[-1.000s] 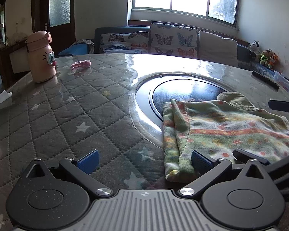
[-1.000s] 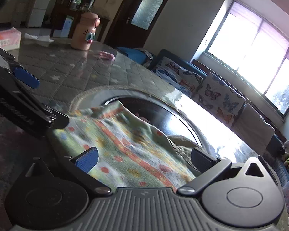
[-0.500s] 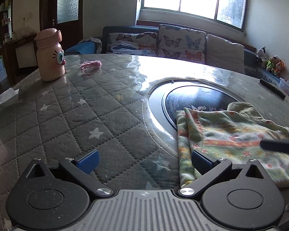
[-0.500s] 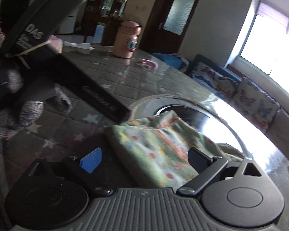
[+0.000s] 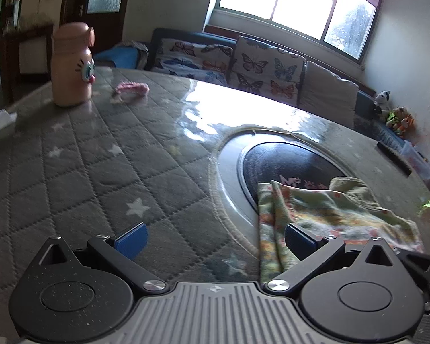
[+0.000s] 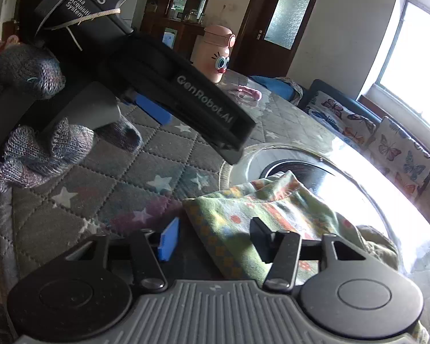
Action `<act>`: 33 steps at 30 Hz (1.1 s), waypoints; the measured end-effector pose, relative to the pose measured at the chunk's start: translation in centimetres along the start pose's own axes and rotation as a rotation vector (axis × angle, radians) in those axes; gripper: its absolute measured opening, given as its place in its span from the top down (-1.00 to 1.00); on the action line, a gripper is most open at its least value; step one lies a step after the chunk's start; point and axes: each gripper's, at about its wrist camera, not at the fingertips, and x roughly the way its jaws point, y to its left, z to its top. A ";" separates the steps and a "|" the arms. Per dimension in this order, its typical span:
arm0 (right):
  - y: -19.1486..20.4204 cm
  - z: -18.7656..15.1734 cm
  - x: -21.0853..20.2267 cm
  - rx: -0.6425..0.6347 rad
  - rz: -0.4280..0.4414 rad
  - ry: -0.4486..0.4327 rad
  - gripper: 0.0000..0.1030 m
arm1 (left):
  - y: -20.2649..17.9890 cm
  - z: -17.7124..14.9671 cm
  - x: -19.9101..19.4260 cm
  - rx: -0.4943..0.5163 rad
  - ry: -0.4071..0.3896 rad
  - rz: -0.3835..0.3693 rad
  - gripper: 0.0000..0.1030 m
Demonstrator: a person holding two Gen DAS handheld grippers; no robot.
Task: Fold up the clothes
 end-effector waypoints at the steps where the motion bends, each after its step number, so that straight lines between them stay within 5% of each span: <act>1: -0.1 0.0 0.0 0.005 0.003 0.000 0.30 | 0.0 0.1 0.1 -0.013 0.010 -0.015 -1.00; 7: -1.7 0.0 -0.9 0.089 0.030 -0.032 0.76 | -0.3 0.4 0.7 -0.085 0.071 -0.120 -1.00; 17: -4.4 -1.0 -5.0 0.224 0.052 -0.141 0.86 | -2.0 0.1 2.3 -0.187 0.179 -0.281 -0.82; 25: -4.9 -2.1 -7.6 0.249 0.078 -0.184 0.89 | -2.6 -0.7 3.4 -0.247 0.231 -0.375 -0.05; 30: -4.6 -2.8 -8.1 0.253 0.099 -0.183 0.89 | -2.5 -1.2 3.8 -0.251 0.226 -0.379 0.53; 33: -4.8 -3.2 -8.6 0.287 0.111 -0.179 0.83 | -2.5 -1.4 4.0 -0.239 0.222 -0.376 0.71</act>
